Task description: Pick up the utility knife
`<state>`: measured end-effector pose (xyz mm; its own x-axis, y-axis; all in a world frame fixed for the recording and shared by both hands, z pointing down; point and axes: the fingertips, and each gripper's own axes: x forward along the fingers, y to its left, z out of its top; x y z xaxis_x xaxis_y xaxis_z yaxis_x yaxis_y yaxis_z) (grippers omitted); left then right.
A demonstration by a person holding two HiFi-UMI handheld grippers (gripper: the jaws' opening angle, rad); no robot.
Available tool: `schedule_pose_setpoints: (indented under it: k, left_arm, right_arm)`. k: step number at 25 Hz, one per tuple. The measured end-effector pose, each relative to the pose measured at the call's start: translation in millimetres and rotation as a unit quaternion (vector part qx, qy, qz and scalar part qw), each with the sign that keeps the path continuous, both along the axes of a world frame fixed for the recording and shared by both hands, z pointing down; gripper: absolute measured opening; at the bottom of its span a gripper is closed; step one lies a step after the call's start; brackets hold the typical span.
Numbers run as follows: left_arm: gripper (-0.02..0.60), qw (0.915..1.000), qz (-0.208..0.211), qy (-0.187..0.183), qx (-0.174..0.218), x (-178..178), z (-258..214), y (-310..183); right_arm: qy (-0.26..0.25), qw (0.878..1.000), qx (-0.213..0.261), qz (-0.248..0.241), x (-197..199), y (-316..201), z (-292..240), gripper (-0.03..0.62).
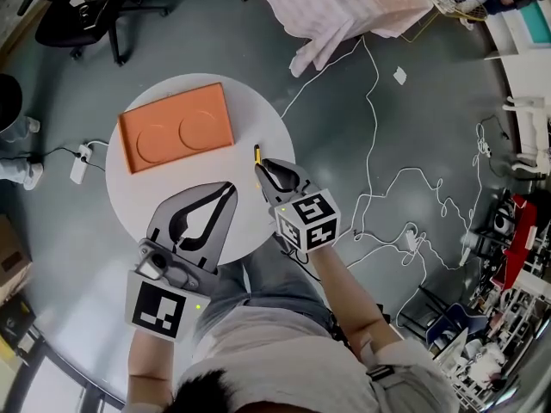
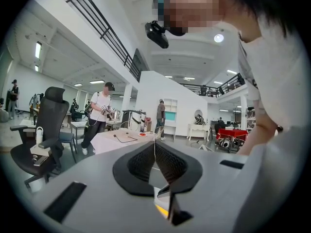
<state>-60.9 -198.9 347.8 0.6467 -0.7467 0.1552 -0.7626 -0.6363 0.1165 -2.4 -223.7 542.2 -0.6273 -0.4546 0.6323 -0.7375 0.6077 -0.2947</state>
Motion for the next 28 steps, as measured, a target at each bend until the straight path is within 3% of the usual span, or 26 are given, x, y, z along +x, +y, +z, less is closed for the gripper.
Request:
schedule_pose_setpoints:
  k: [17, 28]
  left_arm:
    - [0.012, 0.9997, -0.007, 0.0, -0.024, -7, 28, 4]
    - [0.012, 0.9994, -0.02, 0.003, -0.026, -13, 33, 10]
  right_arm:
    - [0.115, 0.991, -0.07, 0.028, 11, 3, 89, 0.067]
    - [0.182, 0.982, -0.052, 0.025, 5, 4, 96, 0.052]
